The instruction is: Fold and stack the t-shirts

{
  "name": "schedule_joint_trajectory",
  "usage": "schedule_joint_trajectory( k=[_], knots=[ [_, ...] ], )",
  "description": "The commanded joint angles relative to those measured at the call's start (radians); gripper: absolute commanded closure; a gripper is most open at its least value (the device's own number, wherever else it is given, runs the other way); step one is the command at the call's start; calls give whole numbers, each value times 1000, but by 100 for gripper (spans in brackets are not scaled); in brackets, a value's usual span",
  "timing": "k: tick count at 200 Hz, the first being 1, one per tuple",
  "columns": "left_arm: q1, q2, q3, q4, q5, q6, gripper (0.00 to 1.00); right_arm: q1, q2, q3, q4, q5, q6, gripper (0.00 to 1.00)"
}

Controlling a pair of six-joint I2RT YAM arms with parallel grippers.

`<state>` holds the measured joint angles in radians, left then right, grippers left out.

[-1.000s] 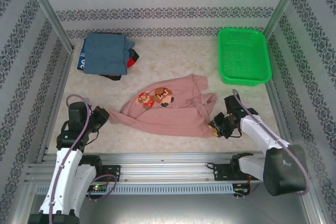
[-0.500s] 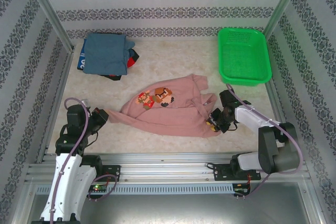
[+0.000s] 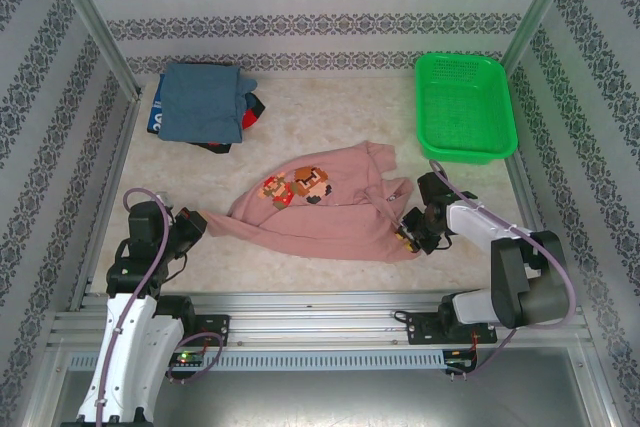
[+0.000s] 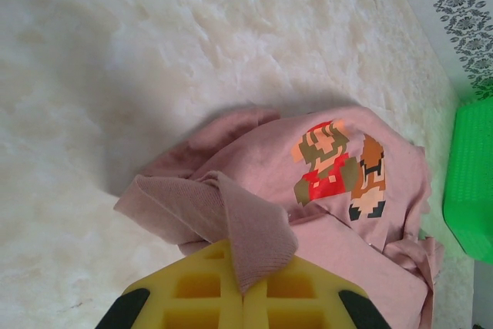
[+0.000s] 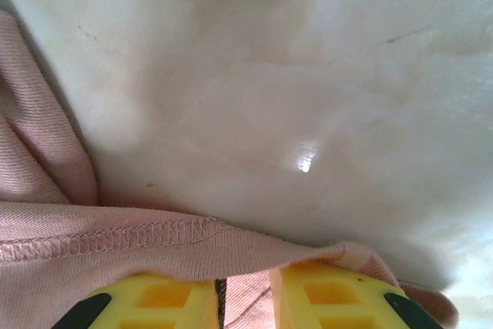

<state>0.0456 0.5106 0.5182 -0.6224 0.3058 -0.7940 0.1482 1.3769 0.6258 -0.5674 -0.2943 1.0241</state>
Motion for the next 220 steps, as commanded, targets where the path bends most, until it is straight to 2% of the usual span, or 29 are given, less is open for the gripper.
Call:
schedule_joint_trajectory(
  k=[1,51,174,220],
  knots=[
    [-10,-7,-2,-19,-17,5,100,-18,-11,-3,-49,74,-24,74],
    [-10,-4,-11,-7,-17,-1,100,-58,-44,-22,-59,87,-30,74],
    [-10,-1,-17,-2,-12,0,100,-86,-52,-45,-46,106,-33,75],
    [-10,-3,-18,-4,-9,-2,100,-84,-53,-63,-43,100,-33,79]
  ],
)
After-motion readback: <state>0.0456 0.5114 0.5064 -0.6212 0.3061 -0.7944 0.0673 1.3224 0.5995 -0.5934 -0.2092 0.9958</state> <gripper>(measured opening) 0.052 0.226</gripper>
